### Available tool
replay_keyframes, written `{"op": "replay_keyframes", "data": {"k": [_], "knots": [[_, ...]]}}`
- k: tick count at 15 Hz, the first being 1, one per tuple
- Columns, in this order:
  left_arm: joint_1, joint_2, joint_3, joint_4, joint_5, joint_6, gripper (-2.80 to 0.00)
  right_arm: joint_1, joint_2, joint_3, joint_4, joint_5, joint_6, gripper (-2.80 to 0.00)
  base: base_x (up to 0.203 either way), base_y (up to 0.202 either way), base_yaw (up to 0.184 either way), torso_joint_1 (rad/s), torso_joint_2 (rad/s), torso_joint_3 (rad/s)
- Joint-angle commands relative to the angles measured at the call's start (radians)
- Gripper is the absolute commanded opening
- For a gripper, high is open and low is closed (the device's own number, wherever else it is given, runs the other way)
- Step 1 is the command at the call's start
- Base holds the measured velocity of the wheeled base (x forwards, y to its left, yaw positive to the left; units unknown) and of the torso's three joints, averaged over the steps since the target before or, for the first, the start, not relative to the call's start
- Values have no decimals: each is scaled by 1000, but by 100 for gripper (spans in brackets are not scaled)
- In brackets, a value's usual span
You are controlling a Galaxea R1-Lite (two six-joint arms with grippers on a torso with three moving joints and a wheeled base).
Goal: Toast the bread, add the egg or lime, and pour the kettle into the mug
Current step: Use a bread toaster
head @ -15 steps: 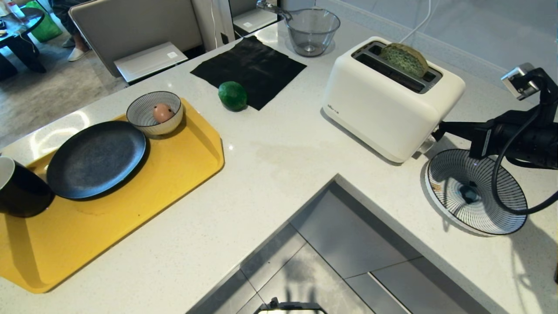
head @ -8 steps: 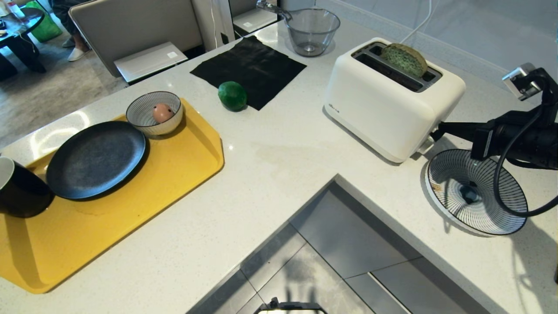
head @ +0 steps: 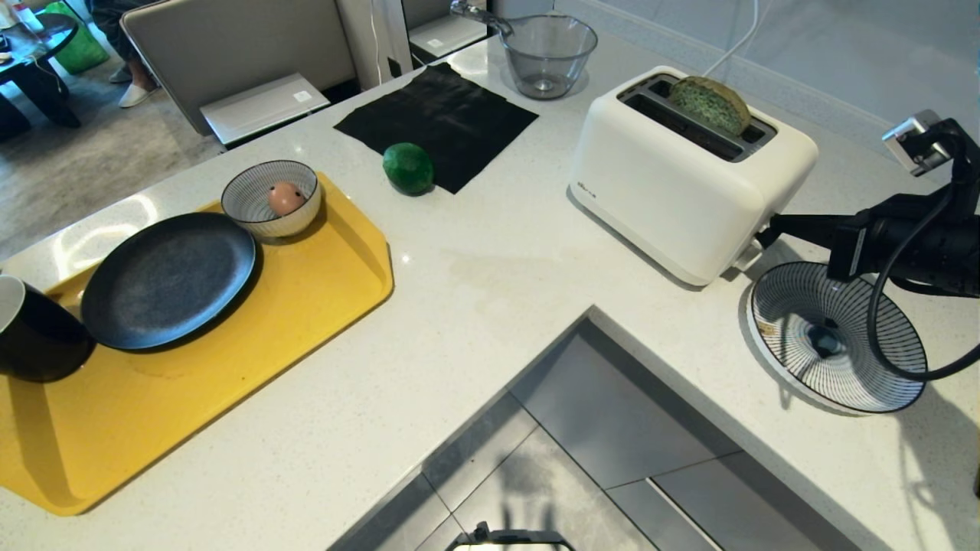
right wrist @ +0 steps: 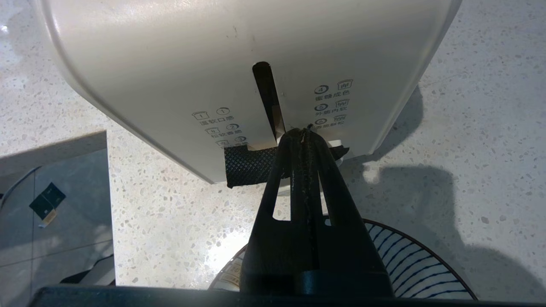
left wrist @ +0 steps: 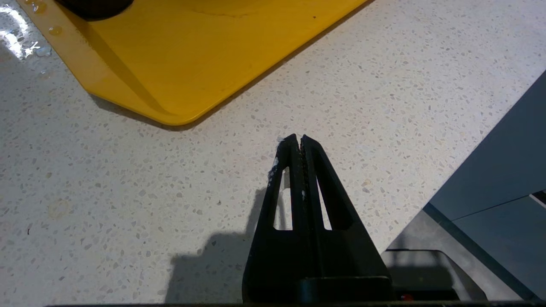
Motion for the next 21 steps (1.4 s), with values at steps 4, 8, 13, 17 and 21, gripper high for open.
{"op": "replay_keyframes", "data": {"k": [4,8,13,17,21], "knots": [[1,-1,17,-1,1,0,-280,0,-4,0,-4,8,-2,-280,0,0,0,0,0,0],[0,-1,17,-1,1,0,-280,0,-9,5,-2,22,0,-280,0,0,0,0,0,0],[0,-1,17,-1,1,0,-280,0,-15,6,1,23,2,-280,0,0,0,0,0,0],[0,-1,17,-1,1,0,-280,0,-14,6,1,23,2,-280,0,0,0,0,0,0],[1,-1,17,-1,1,0,-280,0,-14,9,1,25,2,-280,0,0,0,0,0,0]]}}
